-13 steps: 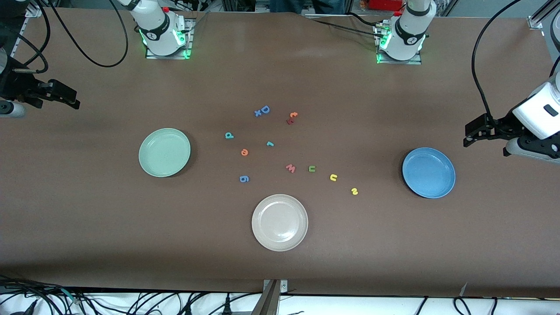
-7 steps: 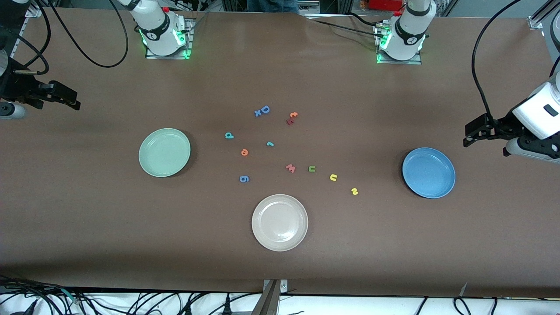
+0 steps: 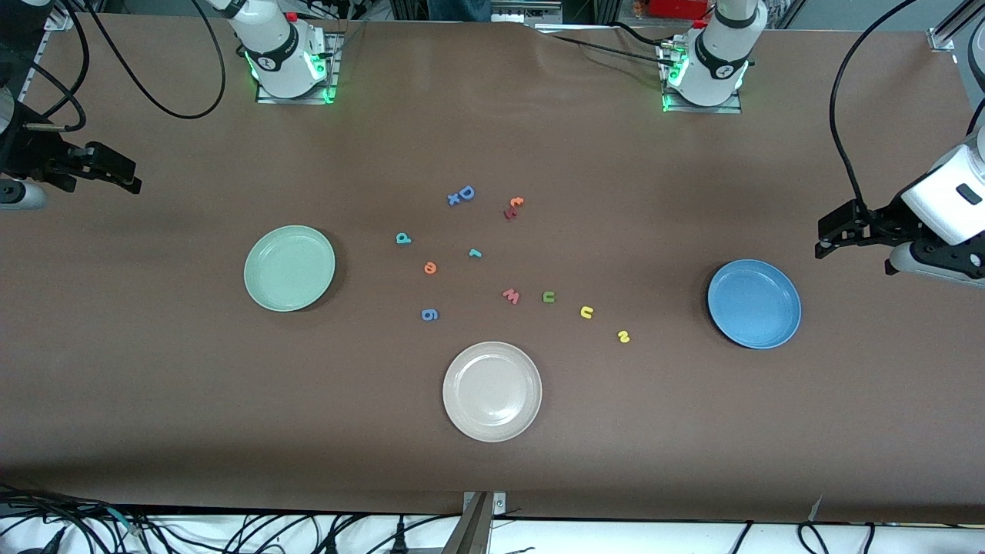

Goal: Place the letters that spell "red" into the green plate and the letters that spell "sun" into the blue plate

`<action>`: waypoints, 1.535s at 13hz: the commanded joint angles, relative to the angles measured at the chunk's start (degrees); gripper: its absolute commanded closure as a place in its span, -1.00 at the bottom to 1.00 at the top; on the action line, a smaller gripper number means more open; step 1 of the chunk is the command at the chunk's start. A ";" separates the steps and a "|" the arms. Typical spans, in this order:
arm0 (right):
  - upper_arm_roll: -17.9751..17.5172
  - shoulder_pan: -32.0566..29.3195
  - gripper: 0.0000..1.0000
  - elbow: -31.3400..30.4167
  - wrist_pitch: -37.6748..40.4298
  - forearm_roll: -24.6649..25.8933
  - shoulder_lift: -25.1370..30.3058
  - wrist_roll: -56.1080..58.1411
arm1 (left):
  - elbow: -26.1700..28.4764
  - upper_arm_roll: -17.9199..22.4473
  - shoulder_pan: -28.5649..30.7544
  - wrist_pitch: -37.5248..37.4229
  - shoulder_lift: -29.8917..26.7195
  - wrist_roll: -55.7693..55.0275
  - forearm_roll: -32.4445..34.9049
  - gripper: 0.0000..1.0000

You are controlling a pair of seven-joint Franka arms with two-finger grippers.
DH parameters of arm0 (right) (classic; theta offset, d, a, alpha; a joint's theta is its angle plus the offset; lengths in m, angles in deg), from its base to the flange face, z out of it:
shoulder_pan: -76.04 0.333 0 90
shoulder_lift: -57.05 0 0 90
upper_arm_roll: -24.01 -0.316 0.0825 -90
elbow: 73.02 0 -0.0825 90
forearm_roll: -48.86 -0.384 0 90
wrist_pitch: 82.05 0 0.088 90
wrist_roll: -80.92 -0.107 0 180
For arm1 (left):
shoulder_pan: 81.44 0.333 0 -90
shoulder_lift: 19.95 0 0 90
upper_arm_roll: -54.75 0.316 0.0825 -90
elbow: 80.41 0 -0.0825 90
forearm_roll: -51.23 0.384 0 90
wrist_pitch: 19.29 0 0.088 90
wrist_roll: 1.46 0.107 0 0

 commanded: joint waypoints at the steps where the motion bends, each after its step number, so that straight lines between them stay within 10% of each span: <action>1: 0.31 0.19 -1.00 1.14 0.21 -0.94 -0.46 0.39 | -1.36 -0.37 -0.10 -1.15 0.38 -0.29 1.61 -1.00; 20: 0.31 0.19 -1.00 1.14 0.30 -0.94 -0.46 0.47 | 1.18 0.16 -0.37 -0.80 -2.07 -0.38 1.61 -1.00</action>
